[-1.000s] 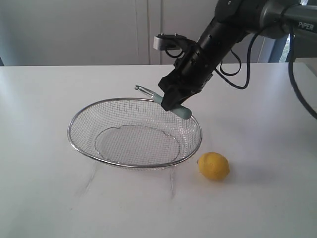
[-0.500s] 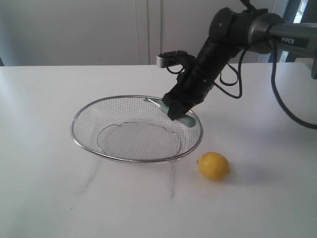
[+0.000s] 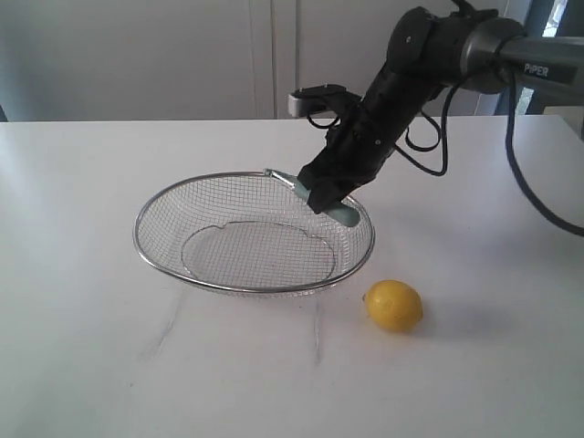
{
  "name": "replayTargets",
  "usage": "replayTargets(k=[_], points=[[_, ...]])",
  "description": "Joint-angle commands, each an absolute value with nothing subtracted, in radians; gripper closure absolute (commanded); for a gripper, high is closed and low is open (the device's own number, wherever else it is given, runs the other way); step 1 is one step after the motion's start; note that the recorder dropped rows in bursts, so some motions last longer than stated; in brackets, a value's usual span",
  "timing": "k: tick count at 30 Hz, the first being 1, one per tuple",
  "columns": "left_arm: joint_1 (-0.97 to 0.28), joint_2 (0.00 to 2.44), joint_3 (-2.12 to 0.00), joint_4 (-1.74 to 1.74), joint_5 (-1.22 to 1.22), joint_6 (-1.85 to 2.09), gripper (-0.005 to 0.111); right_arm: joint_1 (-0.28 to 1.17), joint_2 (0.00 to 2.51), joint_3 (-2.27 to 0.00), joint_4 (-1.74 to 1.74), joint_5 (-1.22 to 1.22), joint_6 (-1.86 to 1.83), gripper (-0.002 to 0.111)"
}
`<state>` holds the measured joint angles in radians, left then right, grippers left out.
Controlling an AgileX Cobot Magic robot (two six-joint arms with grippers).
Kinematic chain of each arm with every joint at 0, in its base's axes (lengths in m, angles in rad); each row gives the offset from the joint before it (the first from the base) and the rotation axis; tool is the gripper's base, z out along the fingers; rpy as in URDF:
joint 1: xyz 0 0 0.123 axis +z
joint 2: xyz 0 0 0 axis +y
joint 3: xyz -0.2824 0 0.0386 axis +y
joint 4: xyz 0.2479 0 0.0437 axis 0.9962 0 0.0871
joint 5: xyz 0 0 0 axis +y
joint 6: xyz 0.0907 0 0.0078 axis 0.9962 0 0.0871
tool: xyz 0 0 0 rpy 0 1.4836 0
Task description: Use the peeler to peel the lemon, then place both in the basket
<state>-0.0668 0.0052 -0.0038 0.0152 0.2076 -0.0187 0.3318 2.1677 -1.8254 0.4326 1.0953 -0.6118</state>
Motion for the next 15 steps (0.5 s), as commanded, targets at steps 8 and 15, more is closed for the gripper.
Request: replayTargets(k=[8, 15], points=[[-0.096, 0.000, 0.000, 0.013, 0.211, -0.019, 0.107, 0.331, 1.909, -1.821, 0.441, 1.221, -0.568, 0.108], [-0.113, 0.000, 0.000, 0.013, 0.211, -0.019, 0.107, 0.331, 1.709, -1.648, 0.330, 1.221, -0.527, 0.108]])
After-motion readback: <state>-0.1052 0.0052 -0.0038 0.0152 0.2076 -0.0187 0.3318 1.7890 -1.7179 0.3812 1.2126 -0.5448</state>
